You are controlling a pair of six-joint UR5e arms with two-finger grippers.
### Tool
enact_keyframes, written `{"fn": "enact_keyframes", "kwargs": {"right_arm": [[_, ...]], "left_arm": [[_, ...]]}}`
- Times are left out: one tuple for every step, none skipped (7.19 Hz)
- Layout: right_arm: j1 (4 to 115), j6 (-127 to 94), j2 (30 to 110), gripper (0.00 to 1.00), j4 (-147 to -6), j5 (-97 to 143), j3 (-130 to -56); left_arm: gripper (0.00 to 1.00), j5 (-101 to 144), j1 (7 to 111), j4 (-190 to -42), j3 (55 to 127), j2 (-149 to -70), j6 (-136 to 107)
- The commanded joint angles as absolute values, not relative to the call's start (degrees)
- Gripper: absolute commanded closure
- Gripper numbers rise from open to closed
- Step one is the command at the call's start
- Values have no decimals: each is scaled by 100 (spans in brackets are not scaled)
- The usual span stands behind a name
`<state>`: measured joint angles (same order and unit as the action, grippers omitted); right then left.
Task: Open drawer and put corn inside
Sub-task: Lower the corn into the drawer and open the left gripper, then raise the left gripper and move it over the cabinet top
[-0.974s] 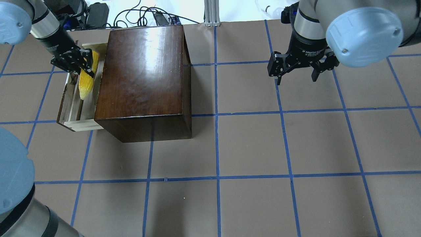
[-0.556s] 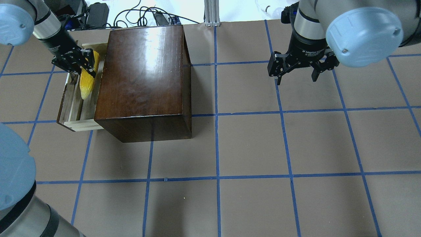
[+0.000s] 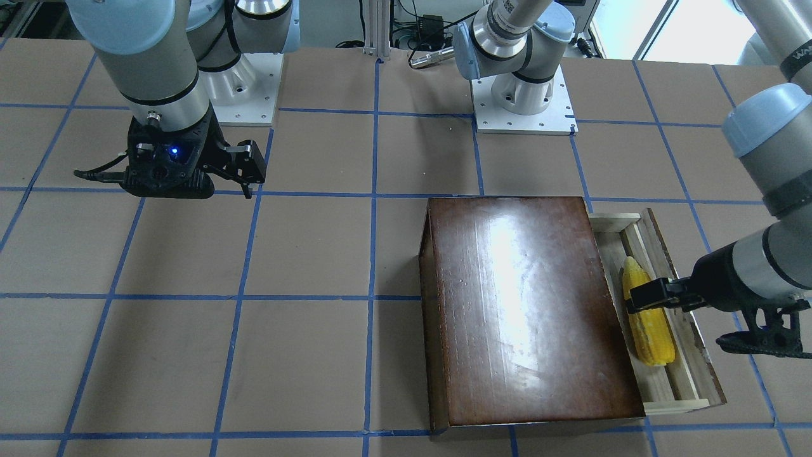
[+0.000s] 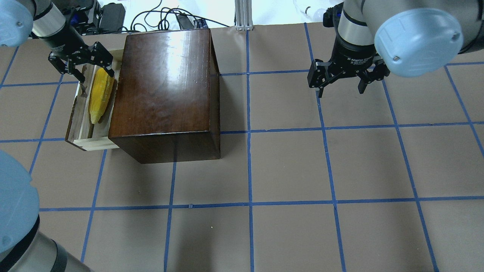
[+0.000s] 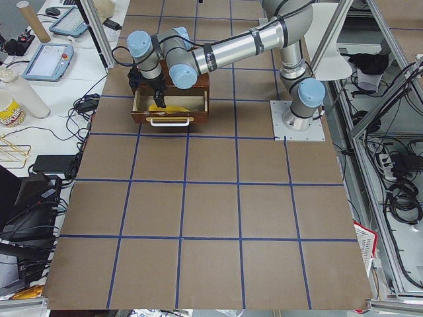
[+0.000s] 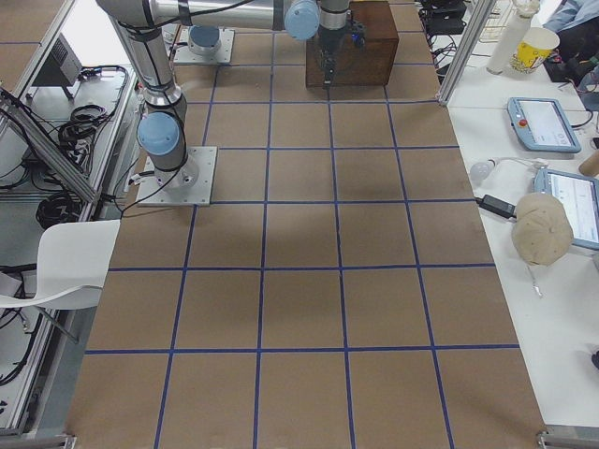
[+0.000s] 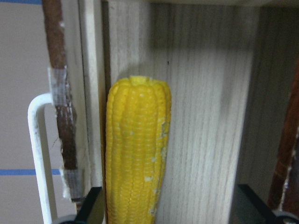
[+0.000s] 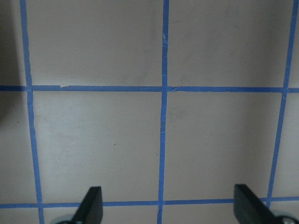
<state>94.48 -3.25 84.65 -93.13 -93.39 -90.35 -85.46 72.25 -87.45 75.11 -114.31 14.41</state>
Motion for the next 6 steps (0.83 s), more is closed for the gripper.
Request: {"fn": "enact_keyframes", "kwargs": {"right_arm": [[9448,-325,8464,0,-9316,-9343,-9035],[9448,-325,8464,0,-9308,-9334,-9035],[9448,-325,8464,0,-9308,-9334,-9035],[9448,-325,8464,0,-9308,-9343,-9035],[9448,-325,8464,0,-9316,-9325,-9035],[9448,-325,8464,0,-9308,-9325,-9035]], "left_arm": [[0,-8587,7233,-9348,6973,-11207,1372],[0,-8604,7251,-9734,6700,-11093,1162],[0,-8613,7408,-9834,6628,-10918,1091],[0,-8639,7731,-9948,6670,-10768,820],[0,-8927,8056,-9984,6680,-10654,495],[0,-9043,8338,-10002,6688,-10618,318]]}}
